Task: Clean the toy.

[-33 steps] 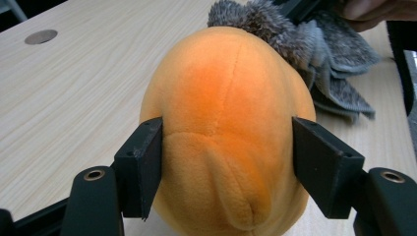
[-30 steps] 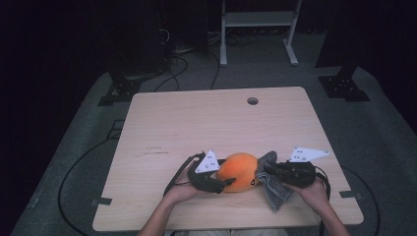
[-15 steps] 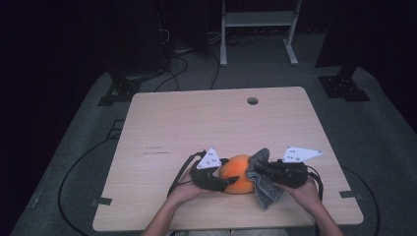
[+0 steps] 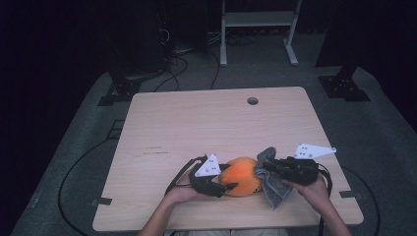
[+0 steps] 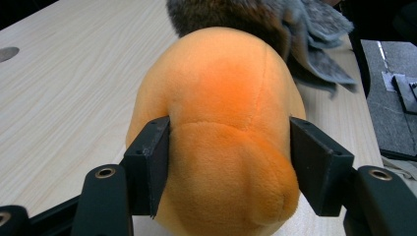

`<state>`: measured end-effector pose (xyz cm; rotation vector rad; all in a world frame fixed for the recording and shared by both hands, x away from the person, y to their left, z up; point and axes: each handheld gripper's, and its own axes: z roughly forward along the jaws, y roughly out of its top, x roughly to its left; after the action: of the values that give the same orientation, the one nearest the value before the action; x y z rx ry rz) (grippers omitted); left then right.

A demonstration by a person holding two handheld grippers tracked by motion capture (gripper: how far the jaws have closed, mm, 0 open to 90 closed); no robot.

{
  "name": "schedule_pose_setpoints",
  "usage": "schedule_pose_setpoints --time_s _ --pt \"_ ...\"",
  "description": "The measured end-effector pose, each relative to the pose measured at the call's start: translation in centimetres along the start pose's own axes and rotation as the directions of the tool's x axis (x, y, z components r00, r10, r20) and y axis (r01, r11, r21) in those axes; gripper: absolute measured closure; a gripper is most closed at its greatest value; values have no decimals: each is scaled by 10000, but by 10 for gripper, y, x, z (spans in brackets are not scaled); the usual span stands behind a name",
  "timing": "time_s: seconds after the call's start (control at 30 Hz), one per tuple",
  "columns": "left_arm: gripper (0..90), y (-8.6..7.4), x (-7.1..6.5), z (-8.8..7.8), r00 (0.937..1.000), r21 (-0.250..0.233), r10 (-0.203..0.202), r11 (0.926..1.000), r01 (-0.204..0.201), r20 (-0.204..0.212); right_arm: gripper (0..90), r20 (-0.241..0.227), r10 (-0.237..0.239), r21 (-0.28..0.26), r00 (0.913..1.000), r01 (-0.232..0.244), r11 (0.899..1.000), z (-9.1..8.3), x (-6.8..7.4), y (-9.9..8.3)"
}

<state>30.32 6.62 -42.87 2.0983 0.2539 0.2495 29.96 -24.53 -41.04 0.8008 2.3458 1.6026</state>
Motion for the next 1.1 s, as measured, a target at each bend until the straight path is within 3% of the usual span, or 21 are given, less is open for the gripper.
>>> schedule_pose_setpoints --time_s 0.1,0.2,0.23,0.27,0.3,0.37,0.4,0.43,0.47,0.5,0.57,0.6,0.63,0.7,0.73,0.77,0.9,0.97,1.1 --pt "366 -1 1 -1 10000 87 -45 10000 45 17 796 -114 -355 472 9993 360 9982 10 6 0" --pt "364 -1 2 -2 9998 45 -182 9998 182 -21 796 -187 -59 501 9998 68 9987 12 2 -8" --pt "356 -2 4 -3 9997 26 -234 9997 234 -11 796 108 -25 785 9999 16 9969 10 -4 -13" --pt "356 -2 4 -3 9997 26 -234 9997 234 -11 796 108 -25 785 9999 16 9969 10 -4 -13" --pt "356 -2 4 -3 9997 6 -239 9997 239 7 796 233 312 1057 9992 -335 9938 6 -11 -20" --pt "356 -2 3 -3 9998 -17 -193 9998 193 38 797 358 320 1223 9988 -361 9918 4 -13 -21" --pt "358 -1 2 -3 9999 -12 -103 9999 104 86 797 402 268 1222 9988 -315 9920 2 -15 -20" --pt "359 0 0 -1 9998 -11 160 9999 -160 144 797 222 224 664 9995 -238 9975 -2 -12 -11" --pt "358 0 0 -1 9998 -11 160 9999 -160 144 797 222 224 664 9995 -238 9975 -2 -12 -11" --pt "354 2 -2 0 9994 -41 292 9996 -291 185 796 -355 -61 84 9994 64 9999 -1 -2 2" --pt "316 4 -4 1 9988 -21 456 9990 -456 181 797 -416 -241 137 9988 247 9996 2 2 5" --pt "316 5 -3 1 9998 77 184 9998 -184 85 796 -415 -483 364 9980 498 9981 7 7 7" --pt "224 6 0 1 9998 234 -179 9996 181 -77 796 -321 -677 643 9972 697 9955 14 11 5" --pt "123 6 7 4 9938 663 -1086 9917 1099 -241 797 -347 -463 604 9983 483 9970 16 9 0" --pt "130 5 8 5 9896 555 -1437 9880 1441 -120 797 -290 -435 655 9986 453 9968 14 8 -1" --pt "191 4 8 5 9899 413 -1421 9890 1419 9 797 -231 -429 698 9988 444 9966 13 7 -3" --pt "337 9 2 3 9967 194 -700 9973 708 -417 797 191 -412 1038 9990 390 9938 3 0 -5" --pt "365 12 0 2 9984 65 -311 9995 315 -481 797 330 -564 797 9979 536 9954 -2 3 0" --pt "375 18 -11 5 9954 187 872 9961 -865 -395 797 -169 -1285 176 9916 1287 9915 0 26 22"
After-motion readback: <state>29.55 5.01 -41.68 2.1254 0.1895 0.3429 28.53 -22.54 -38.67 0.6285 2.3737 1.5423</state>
